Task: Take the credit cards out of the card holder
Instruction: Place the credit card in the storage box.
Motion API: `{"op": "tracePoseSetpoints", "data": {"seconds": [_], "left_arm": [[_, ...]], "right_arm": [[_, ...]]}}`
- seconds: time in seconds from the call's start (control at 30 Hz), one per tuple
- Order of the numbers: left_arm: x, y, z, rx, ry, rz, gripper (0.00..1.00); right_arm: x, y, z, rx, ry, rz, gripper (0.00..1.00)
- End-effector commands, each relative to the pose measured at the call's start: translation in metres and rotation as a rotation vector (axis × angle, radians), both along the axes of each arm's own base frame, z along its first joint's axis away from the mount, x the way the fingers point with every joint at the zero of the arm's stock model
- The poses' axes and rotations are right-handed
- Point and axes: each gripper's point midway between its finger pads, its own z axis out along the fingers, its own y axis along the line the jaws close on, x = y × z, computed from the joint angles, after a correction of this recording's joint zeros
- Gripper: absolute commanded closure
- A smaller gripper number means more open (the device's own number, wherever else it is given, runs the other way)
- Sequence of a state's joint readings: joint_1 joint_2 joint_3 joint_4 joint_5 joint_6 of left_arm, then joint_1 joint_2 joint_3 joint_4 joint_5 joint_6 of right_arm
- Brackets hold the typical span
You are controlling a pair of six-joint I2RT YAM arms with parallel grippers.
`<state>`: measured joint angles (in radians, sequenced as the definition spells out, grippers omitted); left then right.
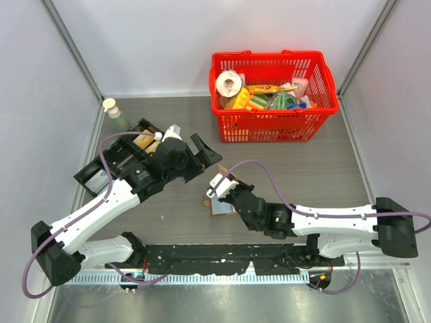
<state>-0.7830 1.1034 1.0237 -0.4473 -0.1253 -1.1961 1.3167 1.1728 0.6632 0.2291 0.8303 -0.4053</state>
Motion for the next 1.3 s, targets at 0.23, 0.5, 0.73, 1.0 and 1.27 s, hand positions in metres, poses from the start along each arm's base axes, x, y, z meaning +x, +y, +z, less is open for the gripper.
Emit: {"op": "tracePoseSetpoints", "data": {"seconds": [0.23, 0.5, 0.73, 1.0, 1.27], "left_arm": [[0.005, -0.026, -0.011, -0.099, 0.081, -0.041, 0.2], [0.009, -0.027, -0.017, -0.117, 0.087, -0.028, 0.75], [0.018, -0.01, -0.022, -0.086, 0.048, -0.006, 1.0], [0.046, 0.045, -0.025, 0.026, -0.107, 0.094, 1.0], [0.087, 0.122, -0.021, 0.158, -0.226, 0.32, 1.0]], "right_arm": [[-0.005, 0.023, 0.042, 0.01, -0.161, 0.029, 0.98], [-0.005, 0.03, 0.032, -0.047, -0.176, 0.04, 0.98], [-0.004, 0.033, 0.029, 0.051, -0.104, -0.003, 0.69], [0.01, 0.019, 0.019, 0.359, 0.186, -0.094, 0.28], [-0.004, 0.006, 0.019, 0.77, 0.495, -0.048, 0.2]]}}
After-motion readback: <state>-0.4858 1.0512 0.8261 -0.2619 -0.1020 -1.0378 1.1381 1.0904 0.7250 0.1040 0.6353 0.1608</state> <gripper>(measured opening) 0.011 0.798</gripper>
